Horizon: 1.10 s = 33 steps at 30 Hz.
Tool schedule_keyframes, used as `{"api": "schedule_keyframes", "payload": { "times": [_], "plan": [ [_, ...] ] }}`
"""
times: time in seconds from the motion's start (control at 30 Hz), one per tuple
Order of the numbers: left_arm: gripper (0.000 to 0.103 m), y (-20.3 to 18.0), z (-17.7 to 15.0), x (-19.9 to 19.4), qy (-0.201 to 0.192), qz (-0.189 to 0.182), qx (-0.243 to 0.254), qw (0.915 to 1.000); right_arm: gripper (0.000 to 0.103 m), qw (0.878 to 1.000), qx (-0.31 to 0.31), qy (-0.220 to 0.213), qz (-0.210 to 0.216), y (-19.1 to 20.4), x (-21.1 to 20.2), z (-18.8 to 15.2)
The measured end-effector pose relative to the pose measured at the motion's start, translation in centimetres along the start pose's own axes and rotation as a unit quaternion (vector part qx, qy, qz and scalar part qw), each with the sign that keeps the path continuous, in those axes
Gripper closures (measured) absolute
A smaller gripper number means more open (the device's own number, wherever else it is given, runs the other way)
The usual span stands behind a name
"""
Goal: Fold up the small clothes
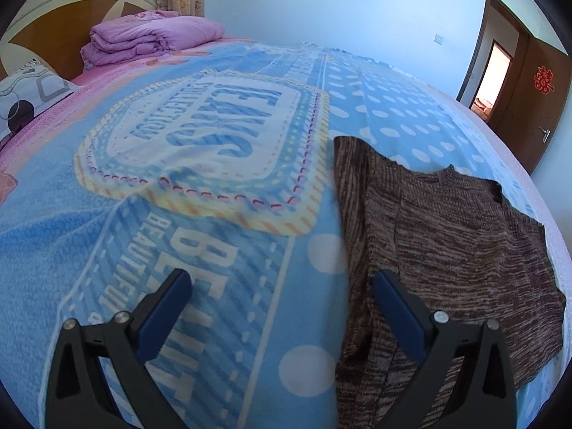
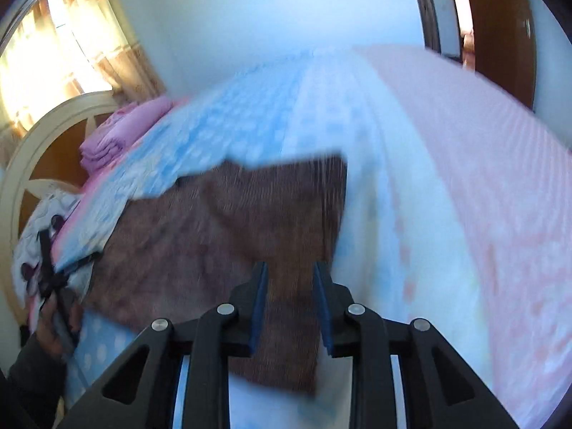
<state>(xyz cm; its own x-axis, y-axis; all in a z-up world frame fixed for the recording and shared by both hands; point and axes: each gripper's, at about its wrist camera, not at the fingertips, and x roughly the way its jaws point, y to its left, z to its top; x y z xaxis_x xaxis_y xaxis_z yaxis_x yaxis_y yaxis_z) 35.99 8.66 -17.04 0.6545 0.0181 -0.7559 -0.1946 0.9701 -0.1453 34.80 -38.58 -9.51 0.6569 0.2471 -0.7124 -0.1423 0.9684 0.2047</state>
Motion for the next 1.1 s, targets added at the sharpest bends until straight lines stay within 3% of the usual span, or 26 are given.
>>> {"api": "schedule_keyframes", "payload": {
  "times": [0.1, 0.3, 0.33, 0.37, 0.53, 0.6, 0.7, 0.9, 0.97, 1.1],
  "plan": [
    [0.000, -0.1, -0.1, -0.1, -0.003, 0.005, 0.004, 1.0000, 0.076, 1.000, -0.008, -0.001, -0.005, 0.3, 2.9, 2.6],
    [0.000, -0.4, -0.2, 0.1, -0.003, 0.009, 0.012, 0.9999, 0.077, 0.996, -0.034, 0.057, -0.051, 1.3, 11.3, 5.3],
    [0.000, -0.5, -0.2, 0.1, -0.003, 0.008, 0.014, 0.9999, 0.093, 0.995, -0.049, 0.059, -0.070, 1.6, 12.1, 5.4],
    [0.000, -0.5, -0.2, 0.1, -0.003, 0.008, 0.016, 0.9998, 0.100, 0.993, -0.061, 0.056, -0.086, 1.8, 12.2, 5.5],
    [0.000, -1.0, -0.3, 0.2, -0.003, 0.019, 0.027, 0.9995, 0.101, 0.990, -0.048, 0.024, -0.130, 0.5, 11.4, 6.2],
    [0.000, -1.1, -0.3, 0.2, -0.002, 0.024, 0.029, 0.9993, 0.100, 0.991, -0.038, 0.028, -0.122, -0.1, 11.7, 6.4],
    [0.000, -1.3, -0.3, 0.2, -0.003, 0.033, 0.037, 0.9988, 0.091, 0.992, -0.029, 0.049, -0.115, -0.4, 12.2, 6.1],
    [0.000, -2.5, -0.5, -0.1, -0.017, 0.060, 0.063, 0.9960, 0.072, 0.997, -0.038, 0.008, -0.067, 2.3, 6.0, 3.7],
    [0.000, -2.9, -0.5, 0.1, -0.018, 0.073, 0.075, 0.9944, 0.054, 0.998, -0.049, 0.002, -0.030, 3.8, 3.8, 1.7],
    [0.000, -3.4, -0.5, 0.3, -0.015, 0.095, 0.086, 0.9917, 0.049, 0.994, -0.097, 0.045, -0.013, 6.0, 2.7, -3.4]
  ]
}}
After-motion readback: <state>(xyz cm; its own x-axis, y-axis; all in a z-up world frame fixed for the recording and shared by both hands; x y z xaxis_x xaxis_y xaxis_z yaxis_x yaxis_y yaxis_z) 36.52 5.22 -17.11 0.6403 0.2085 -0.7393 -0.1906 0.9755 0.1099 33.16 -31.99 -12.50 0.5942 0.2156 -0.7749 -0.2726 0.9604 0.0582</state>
